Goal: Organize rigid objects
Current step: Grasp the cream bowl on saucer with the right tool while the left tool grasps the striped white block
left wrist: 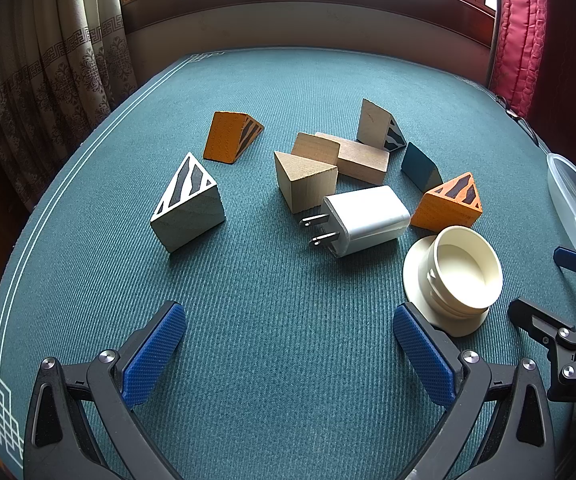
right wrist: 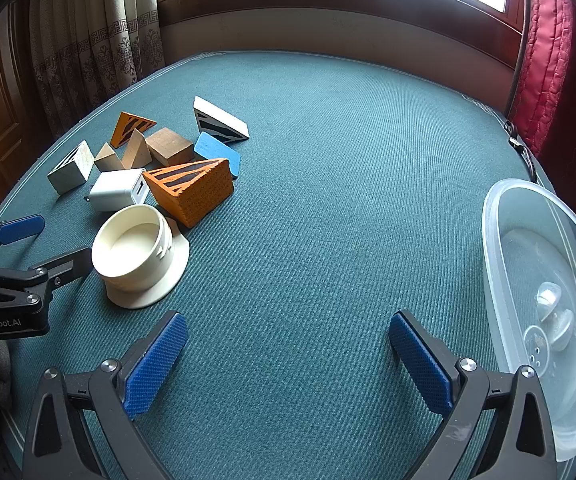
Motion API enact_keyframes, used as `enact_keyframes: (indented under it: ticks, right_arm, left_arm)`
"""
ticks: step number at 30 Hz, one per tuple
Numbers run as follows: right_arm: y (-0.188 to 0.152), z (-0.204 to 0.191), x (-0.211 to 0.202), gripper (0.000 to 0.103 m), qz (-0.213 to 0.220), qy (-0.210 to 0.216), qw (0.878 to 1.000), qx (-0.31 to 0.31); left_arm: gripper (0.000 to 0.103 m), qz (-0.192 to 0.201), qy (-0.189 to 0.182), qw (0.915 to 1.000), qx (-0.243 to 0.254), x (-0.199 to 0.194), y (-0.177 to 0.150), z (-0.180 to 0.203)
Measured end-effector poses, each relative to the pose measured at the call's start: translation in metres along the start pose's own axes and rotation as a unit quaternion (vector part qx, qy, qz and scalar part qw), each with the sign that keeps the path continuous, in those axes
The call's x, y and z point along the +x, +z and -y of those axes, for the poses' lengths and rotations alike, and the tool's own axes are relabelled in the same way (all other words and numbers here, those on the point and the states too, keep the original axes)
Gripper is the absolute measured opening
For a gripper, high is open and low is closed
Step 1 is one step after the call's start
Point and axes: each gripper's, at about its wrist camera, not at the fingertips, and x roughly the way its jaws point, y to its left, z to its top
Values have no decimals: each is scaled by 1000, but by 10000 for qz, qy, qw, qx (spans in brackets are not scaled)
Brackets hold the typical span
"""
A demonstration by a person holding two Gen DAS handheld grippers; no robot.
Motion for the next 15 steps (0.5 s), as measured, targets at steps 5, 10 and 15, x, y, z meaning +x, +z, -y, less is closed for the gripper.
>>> enact_keyframes:
  ticks: [5,10,15]
  right_arm:
    - [0,1,0,103,2,0,10000,-1]
    - [0,1,0,103,6,11,10000,6]
    - [0,2,-7,103,76,343,9992,185]
  left_arm:
    - [103,0,-1,10000,0,0,0,0]
    - [103,-8,-87,10000,17,-1,0,-2]
    - [103,293,83,9995,-83,-15,-1,-17]
